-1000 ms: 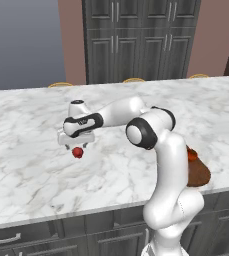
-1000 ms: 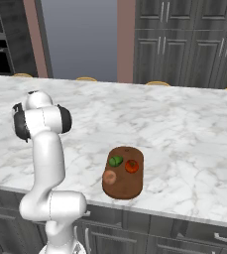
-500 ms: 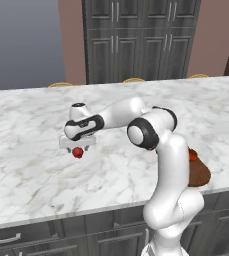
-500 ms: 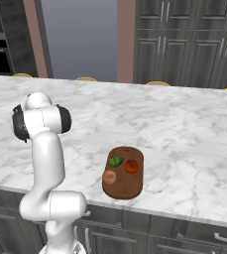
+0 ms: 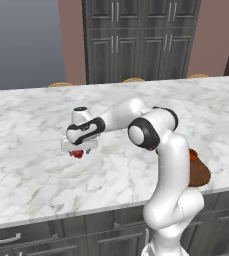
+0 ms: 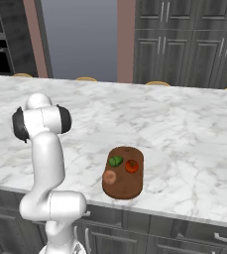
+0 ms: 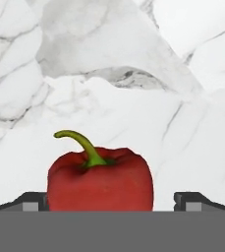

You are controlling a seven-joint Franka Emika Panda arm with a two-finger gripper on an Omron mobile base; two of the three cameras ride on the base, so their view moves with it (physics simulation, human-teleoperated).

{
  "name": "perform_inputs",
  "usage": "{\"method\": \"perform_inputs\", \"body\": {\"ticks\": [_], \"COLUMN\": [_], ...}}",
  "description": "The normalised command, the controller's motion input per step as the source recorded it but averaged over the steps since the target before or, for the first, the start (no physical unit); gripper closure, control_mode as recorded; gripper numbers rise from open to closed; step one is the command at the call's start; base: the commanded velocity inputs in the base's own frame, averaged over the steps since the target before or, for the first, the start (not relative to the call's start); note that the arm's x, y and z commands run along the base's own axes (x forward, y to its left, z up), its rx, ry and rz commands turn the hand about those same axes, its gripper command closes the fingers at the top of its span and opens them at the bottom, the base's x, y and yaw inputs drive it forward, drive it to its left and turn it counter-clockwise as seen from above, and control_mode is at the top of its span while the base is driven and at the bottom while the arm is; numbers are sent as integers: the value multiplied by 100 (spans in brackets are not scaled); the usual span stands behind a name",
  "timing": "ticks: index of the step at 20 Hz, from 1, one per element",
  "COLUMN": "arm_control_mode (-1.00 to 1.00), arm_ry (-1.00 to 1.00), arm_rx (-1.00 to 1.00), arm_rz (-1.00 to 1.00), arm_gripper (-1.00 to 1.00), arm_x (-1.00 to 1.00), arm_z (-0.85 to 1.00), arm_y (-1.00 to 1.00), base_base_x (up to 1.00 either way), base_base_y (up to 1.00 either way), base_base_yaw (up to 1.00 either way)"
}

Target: Place the avocado, onion, tomato, and bell pepper on the cutting board.

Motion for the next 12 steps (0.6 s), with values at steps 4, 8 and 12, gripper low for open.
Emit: {"method": "perform_inputs", "body": {"ticks": [4,8,12], "arm_control_mode": [-100,-100,-100], "arm_ry": [0,0,-5], "arm_rx": [-3,-2,0], "arm_rz": [0,0,0], "arm_gripper": [100,100,100], "arm_x": [9,2,-4], "arm_z": [-16,-2,27], "arm_y": [9,2,-1], "base_base_x": [0,0,0], "base_base_y": [0,0,0], "base_base_yaw": [0,0,0]}}
